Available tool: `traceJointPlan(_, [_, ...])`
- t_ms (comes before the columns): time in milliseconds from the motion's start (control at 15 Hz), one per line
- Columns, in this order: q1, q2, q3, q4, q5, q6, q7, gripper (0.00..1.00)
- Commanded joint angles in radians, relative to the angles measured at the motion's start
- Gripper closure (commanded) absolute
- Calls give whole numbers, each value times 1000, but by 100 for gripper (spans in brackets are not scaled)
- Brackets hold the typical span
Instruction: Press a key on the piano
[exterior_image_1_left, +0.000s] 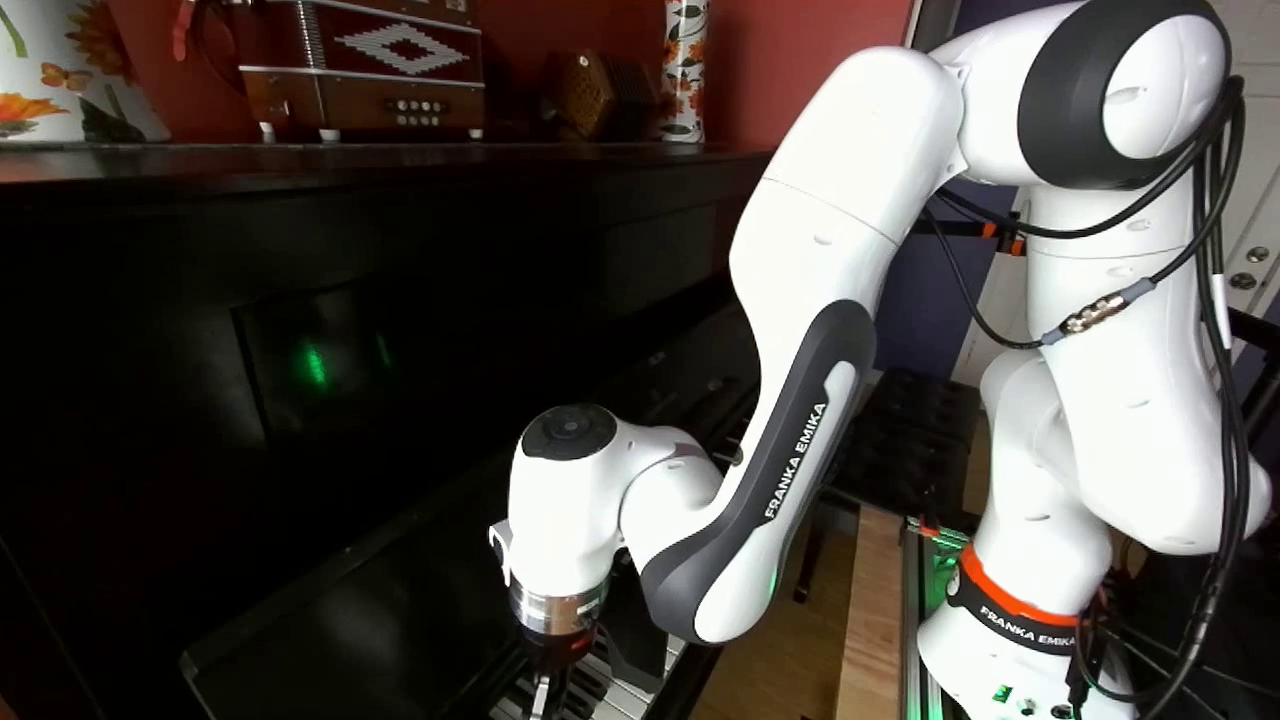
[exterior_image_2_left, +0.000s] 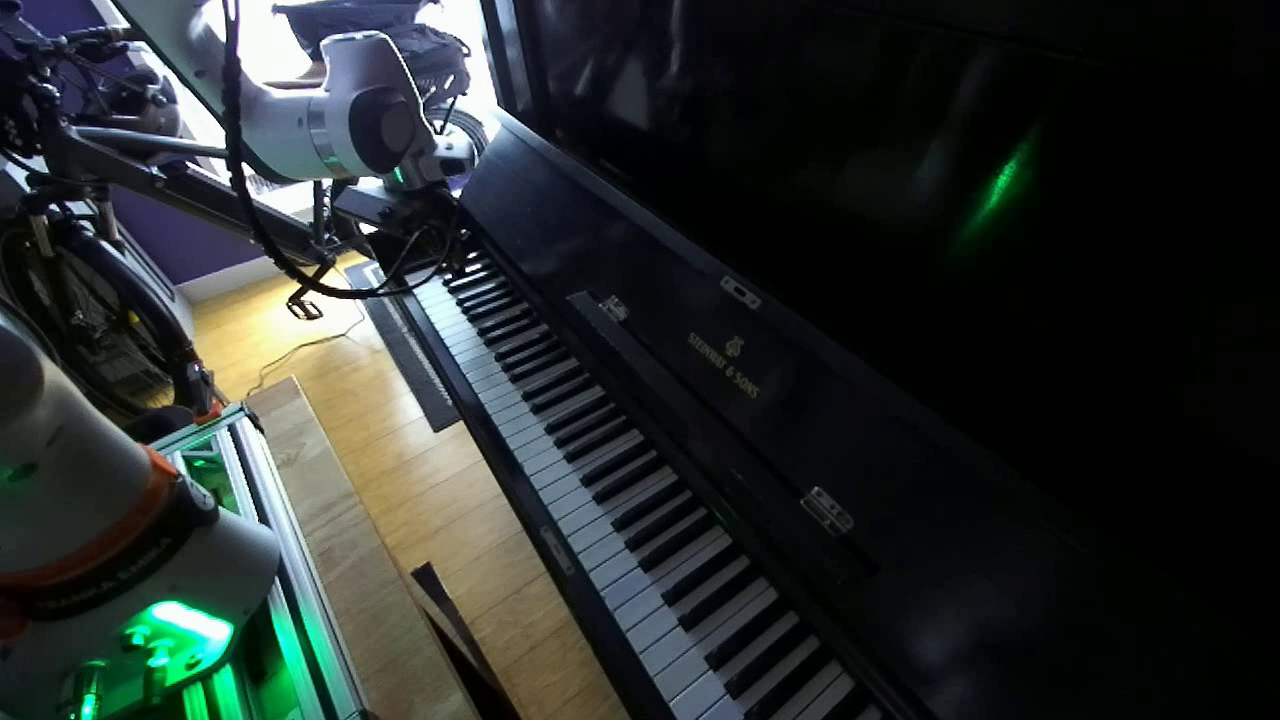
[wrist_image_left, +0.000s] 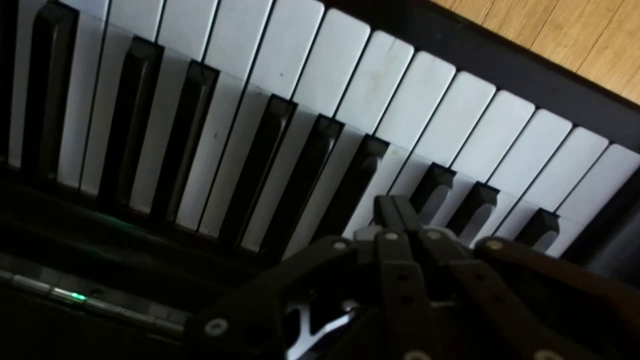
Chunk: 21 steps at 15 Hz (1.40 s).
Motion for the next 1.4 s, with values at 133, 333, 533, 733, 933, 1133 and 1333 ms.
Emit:
traceJointPlan(133, [34, 54, -30, 33, 21, -10, 16, 100])
traceJointPlan(333, [38, 67, -34, 41, 27, -4, 13, 100])
traceJointPlan(533, [47, 80, -44, 47, 23, 4, 18, 100])
traceJointPlan(733, [55, 90, -59, 51, 18, 21, 23, 100])
traceJointPlan(933, [60, 95, -69, 52, 17, 23, 21, 100])
traceJointPlan(1133, [65, 101, -75, 55, 18, 25, 21, 100])
traceJointPlan(1333, [64, 115, -75, 62, 23, 34, 17, 100])
